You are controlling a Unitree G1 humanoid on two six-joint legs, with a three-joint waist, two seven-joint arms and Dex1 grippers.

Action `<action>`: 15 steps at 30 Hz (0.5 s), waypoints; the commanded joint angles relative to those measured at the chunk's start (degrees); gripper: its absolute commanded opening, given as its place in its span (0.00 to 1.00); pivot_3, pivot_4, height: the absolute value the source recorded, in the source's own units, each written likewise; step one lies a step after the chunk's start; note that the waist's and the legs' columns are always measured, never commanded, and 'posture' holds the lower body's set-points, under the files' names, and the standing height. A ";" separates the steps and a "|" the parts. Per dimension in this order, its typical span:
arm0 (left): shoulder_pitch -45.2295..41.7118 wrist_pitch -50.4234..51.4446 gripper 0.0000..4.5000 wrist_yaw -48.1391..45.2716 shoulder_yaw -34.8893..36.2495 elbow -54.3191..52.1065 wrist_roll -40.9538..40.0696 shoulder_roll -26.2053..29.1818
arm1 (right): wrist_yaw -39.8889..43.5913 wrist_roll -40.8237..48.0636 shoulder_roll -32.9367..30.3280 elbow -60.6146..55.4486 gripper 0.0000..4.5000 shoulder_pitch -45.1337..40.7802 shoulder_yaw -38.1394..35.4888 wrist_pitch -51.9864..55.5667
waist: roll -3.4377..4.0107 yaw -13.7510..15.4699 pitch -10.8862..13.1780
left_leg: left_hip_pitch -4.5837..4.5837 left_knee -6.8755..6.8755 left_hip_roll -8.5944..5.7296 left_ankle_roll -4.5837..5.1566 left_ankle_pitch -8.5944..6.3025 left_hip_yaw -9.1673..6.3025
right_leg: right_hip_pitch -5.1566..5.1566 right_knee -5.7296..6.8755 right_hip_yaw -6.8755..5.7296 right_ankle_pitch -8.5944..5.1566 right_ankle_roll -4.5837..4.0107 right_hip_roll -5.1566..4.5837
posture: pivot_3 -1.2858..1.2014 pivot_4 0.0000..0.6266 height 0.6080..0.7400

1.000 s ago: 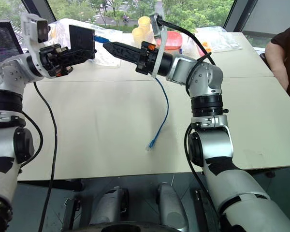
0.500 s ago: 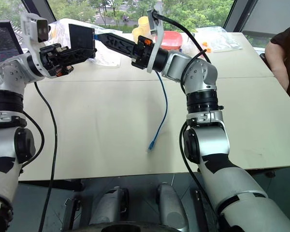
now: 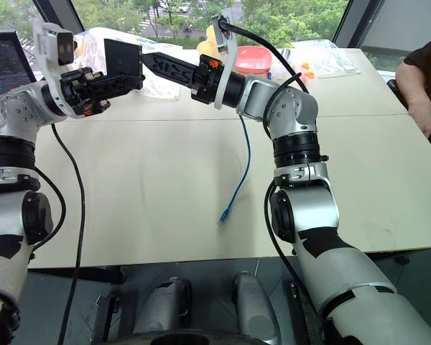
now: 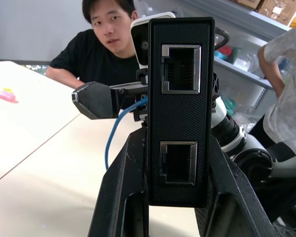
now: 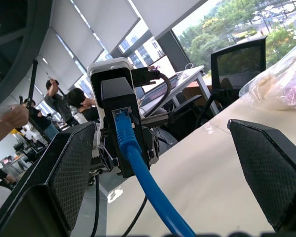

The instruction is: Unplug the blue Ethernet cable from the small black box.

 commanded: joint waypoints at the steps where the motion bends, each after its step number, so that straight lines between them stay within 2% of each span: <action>1: -0.89 -0.08 0.12 -0.30 1.23 -1.54 -0.94 0.24 | 0.88 0.36 -0.01 -1.76 0.88 -1.83 -0.49 -0.90 | 0.00 0.00 0.00 | 0.00 0.00 0.00 0.00 0.00 0.00 | 0.00 0.00 0.00 0.00 0.00 0.00 | 0.52 0.24 1.00; 2: -0.90 -0.05 0.12 -0.29 1.22 -1.54 -0.94 0.23 | 0.86 0.42 0.06 -1.92 0.81 -1.76 -0.52 -0.85 | 0.00 0.00 0.00 | 0.00 0.00 0.00 0.00 0.00 0.00 | 0.00 0.00 0.00 0.00 0.00 0.00 | 0.52 0.24 1.00; 4: -0.94 -0.07 0.12 -0.27 1.20 -1.49 -0.92 0.19 | 0.82 0.45 0.14 -2.10 0.60 -1.69 -0.54 -0.81 | 0.00 0.01 0.00 | 0.00 0.00 0.00 0.00 0.00 0.00 | 0.00 0.00 0.00 0.00 0.00 0.00 | 0.52 0.24 1.00; 9: -0.93 -0.02 0.12 0.08 1.24 -1.56 -1.05 0.17 | 0.90 0.14 0.33 -2.57 0.02 -1.43 -0.31 -0.89 | 0.00 0.00 0.00 | 0.00 0.00 0.00 0.00 0.00 0.00 | 0.00 0.00 0.00 0.00 0.00 0.00 | 0.52 0.24 1.00; 15: -1.09 -0.11 0.12 0.34 1.42 -1.37 -1.02 0.33 | 1.86 -1.13 -0.12 -2.68 0.01 -1.20 0.94 -1.39 | 0.00 0.02 0.00 | 0.00 0.00 0.00 0.00 0.00 0.00 | 0.00 0.00 0.00 0.00 0.00 0.00 | 0.52 0.24 1.00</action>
